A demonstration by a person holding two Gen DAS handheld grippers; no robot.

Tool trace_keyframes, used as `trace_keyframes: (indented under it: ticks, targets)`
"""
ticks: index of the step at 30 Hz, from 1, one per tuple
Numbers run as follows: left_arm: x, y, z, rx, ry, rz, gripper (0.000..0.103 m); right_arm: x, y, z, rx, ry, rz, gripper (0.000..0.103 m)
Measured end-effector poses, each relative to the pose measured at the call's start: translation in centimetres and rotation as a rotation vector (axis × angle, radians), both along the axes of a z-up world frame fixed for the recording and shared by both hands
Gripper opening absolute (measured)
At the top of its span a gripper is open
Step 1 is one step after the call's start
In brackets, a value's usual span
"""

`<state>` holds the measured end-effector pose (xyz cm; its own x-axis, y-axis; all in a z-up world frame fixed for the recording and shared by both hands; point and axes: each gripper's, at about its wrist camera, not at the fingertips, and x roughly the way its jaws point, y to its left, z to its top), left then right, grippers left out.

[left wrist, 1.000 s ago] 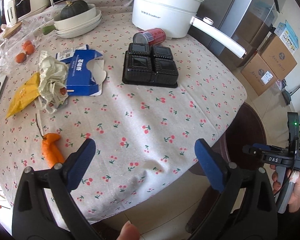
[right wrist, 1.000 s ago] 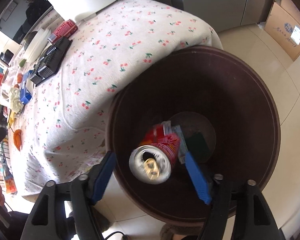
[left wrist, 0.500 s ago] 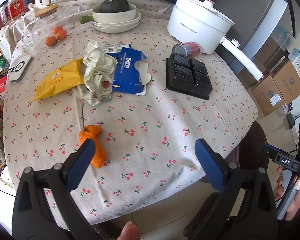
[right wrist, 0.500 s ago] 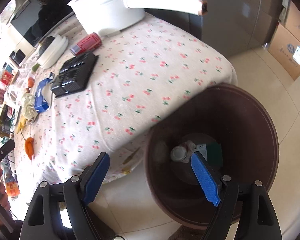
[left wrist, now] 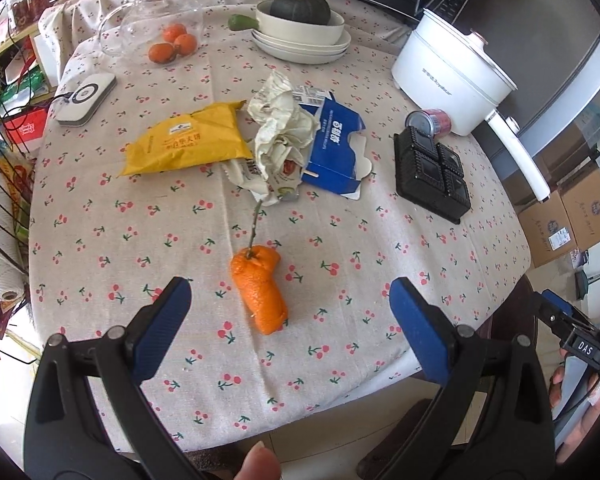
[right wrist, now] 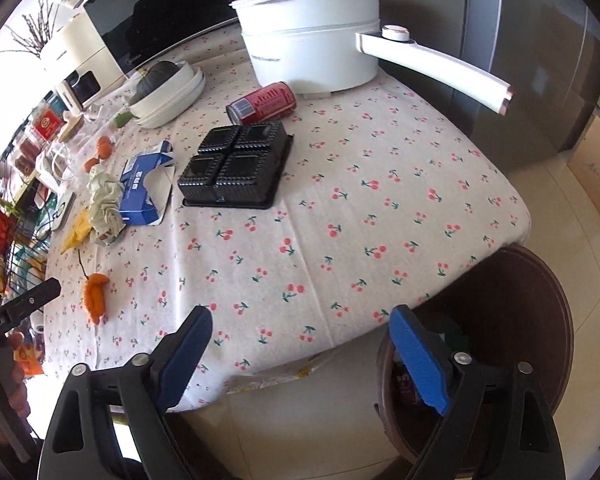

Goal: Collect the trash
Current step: 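Grasp the orange peel with the left gripper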

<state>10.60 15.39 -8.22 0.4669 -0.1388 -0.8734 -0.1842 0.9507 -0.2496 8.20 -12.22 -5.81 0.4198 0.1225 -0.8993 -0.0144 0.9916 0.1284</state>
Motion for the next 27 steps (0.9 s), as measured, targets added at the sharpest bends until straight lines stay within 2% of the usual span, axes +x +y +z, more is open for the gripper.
trace_keyframes:
  ticks: [5,10,13,16,21,25,27]
  targets:
    - [0.4,1.6,-0.5,-0.021,0.02,0.041,0.099,0.7,1.9,0.5,0.016,-0.015,0.024,0.103]
    - [1.1,1.5,-2.4,-0.037,0.094,0.049,0.099,1.4,3.1,0.3,0.033,-0.008,0.039,0.103]
    - [1.7,1.0,-3.6,-0.014,0.131,0.051,0.099,1.7,3.7,0.0,0.035,0.002,0.051,0.103]
    - [2.3,0.8,-4.8,-0.005,0.157,0.061,0.088,1.8,4.0,-0.3,0.03,0.009,0.059,0.103]
    - [3.0,0.3,-6.2,-0.032,0.183,0.055,0.059,1.7,3.8,-0.5,0.025,0.014,0.055,0.103]
    - [3.1,-0.1,-6.7,-0.024,0.189,0.055,0.047,1.5,3.4,-0.5,0.023,0.016,0.041,0.103]
    - [3.3,-0.1,-6.6,-0.015,0.187,0.054,0.032,1.5,3.1,-0.6,0.023,0.018,0.035,0.103]
